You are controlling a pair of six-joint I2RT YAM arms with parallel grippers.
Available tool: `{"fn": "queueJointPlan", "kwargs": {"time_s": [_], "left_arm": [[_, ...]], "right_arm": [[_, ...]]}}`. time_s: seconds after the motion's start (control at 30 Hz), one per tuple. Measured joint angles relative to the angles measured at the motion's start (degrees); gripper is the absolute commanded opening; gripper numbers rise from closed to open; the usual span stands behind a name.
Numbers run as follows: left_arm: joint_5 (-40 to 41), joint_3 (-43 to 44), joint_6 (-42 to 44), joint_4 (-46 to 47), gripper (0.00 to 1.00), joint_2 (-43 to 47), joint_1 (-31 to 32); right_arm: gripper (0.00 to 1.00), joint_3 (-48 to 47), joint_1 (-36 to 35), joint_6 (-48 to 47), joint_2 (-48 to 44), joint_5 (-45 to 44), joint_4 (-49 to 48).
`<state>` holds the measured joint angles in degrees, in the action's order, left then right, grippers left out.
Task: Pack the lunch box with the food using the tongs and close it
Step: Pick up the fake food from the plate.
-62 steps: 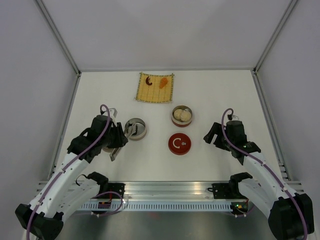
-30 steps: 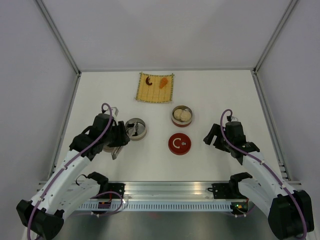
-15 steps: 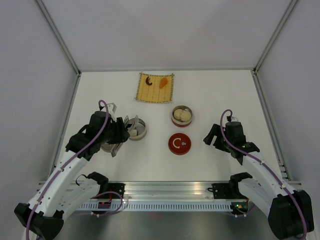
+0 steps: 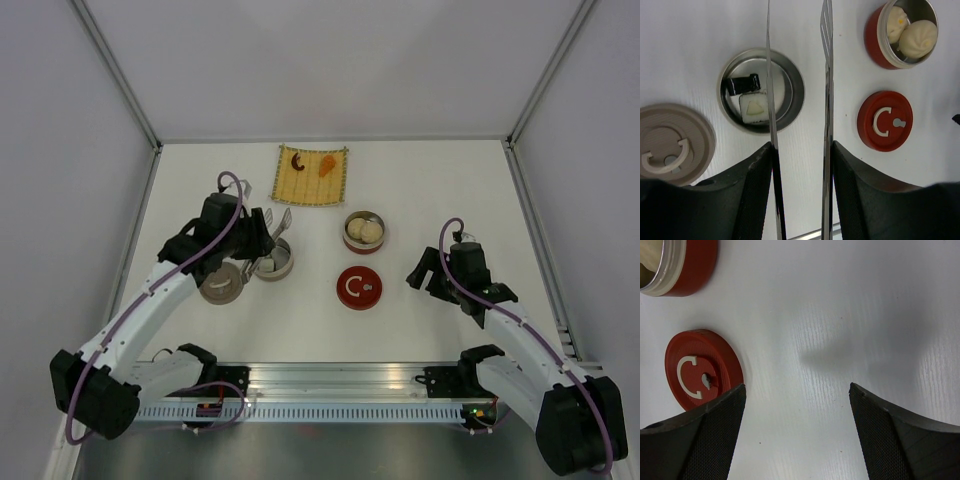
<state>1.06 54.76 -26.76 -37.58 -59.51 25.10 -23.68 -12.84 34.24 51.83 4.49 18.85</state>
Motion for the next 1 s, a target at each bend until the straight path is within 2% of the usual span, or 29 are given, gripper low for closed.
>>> {"fn": "queueJointPlan", "kwargs": {"time_s": [0.13, 0.33, 0.57, 0.77, 1.0], "left_arm": [[-0.61, 3.56, 0.92, 5.53, 0.55, -8.44, 0.0], [-1.36, 13.35, 3.19, 13.18, 0.55, -22.71, 0.0], [-2.25, 24.72, 10.08, 19.67, 0.56, -37.22, 0.02], [-3.17, 29.07, 13.35, 21.68, 0.56, -46.21, 0.02], [-3.17, 31.08, 16.46, 23.23, 0.56, -52.0, 0.02]], "right_arm": [[0.9, 0.0, 0.0, -0.09, 0.66, -0.2, -0.07], [0.9, 0.0, 0.0, -0.44, 3.56, -0.42, -1.38], [0.91, -0.17, 0.0, -1.4, 7.74, -0.42, -3.63], [0.91, -2.49, 0.0, -2.05, 13.07, -0.39, -5.9], [0.91, -3.91, 0.0, -2.97, 16.59, -0.39, -8.2]]}}
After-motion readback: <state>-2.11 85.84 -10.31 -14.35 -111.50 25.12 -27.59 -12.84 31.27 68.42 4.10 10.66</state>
